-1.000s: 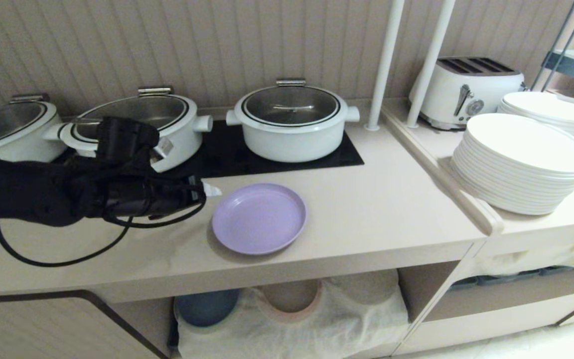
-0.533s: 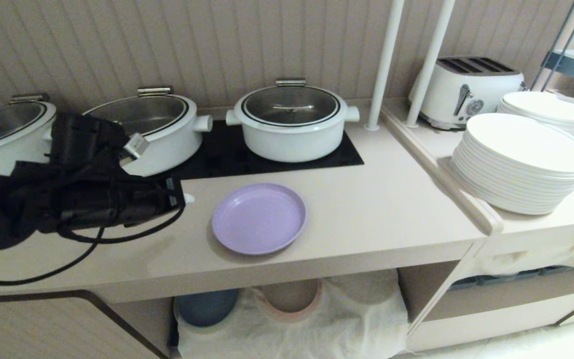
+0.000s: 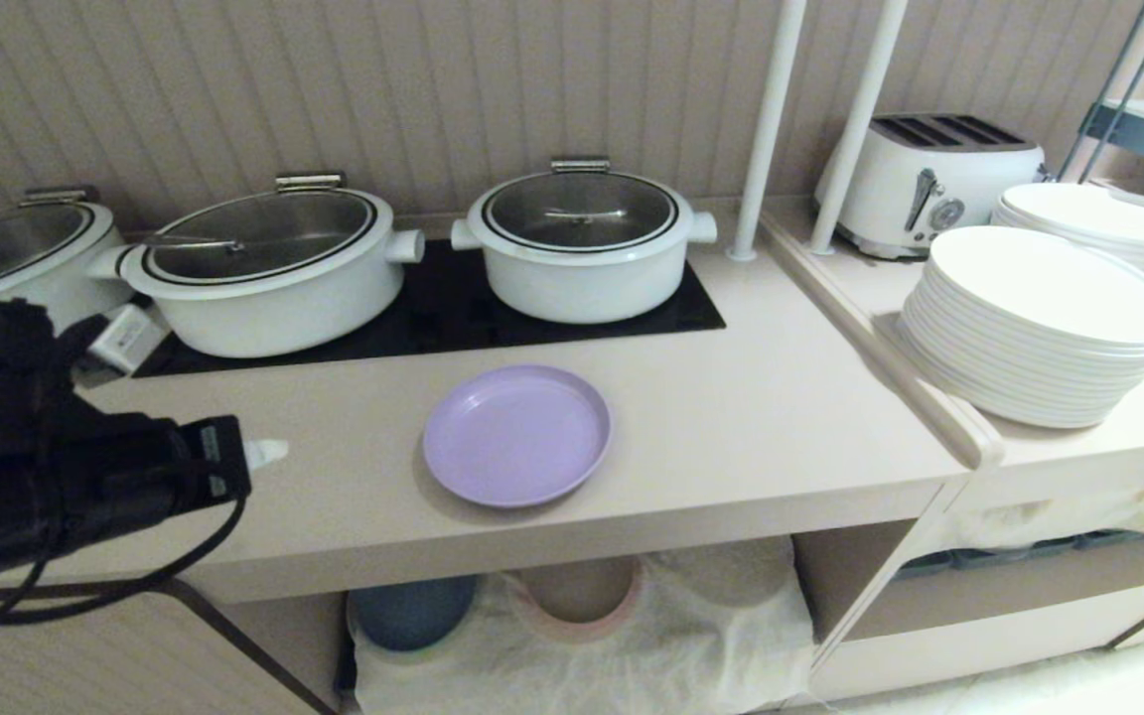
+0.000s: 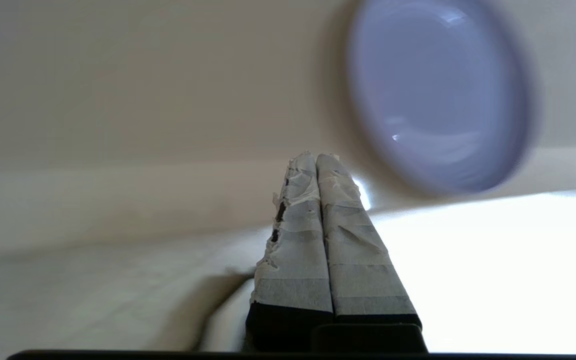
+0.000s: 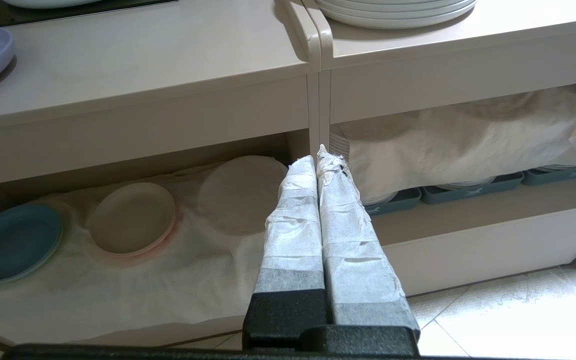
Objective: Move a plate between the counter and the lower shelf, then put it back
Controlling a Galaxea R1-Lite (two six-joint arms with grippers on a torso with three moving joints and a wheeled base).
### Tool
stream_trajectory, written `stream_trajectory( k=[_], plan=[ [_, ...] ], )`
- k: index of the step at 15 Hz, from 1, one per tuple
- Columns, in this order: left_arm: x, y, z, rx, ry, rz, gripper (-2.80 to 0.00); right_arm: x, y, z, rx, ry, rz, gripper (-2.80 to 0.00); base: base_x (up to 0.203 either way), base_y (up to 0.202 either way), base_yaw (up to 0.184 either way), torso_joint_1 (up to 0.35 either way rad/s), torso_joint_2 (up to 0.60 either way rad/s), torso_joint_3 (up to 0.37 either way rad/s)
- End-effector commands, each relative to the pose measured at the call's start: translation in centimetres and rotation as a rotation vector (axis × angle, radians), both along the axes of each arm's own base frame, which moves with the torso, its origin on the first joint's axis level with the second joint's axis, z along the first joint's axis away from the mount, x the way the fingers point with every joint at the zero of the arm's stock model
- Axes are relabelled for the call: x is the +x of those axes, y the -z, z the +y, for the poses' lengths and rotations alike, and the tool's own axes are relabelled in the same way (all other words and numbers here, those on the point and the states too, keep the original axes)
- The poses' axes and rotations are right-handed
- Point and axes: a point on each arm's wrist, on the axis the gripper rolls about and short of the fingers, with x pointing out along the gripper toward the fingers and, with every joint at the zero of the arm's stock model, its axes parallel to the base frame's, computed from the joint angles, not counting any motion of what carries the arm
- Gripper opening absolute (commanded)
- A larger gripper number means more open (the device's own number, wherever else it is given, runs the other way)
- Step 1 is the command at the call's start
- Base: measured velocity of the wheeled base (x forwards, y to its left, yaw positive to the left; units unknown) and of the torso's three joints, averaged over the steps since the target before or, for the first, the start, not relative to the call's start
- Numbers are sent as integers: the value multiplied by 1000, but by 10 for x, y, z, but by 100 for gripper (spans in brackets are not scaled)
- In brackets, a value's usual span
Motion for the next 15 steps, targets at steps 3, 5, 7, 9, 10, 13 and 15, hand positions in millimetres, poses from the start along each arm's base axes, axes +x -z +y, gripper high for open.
stream_trajectory(
  k=[3,5,7,9,10,13,15],
  plan=[
    [-63,-1,14,58,-25,-125,-280,0,0,0,1,0,0,-280,0,0,0,0,0,0],
    [-88,5,17,111,-7,-179,-280,0,0,0,1,-1,0,-280,0,0,0,0,0,0],
    [-113,8,19,147,4,-254,-280,0,0,0,1,-1,0,-280,0,0,0,0,0,0],
    [-139,21,21,191,16,-318,-280,0,0,0,1,1,0,-280,0,0,0,0,0,0],
    [-151,30,22,215,14,-346,-280,0,0,0,1,1,0,-280,0,0,0,0,0,0],
    [-184,65,25,283,-9,-433,-280,0,0,0,1,-1,0,-280,0,0,0,0,0,0],
    [-198,84,25,316,-22,-497,-280,0,0,0,1,-1,0,-280,0,0,0,0,0,0]
  ],
)
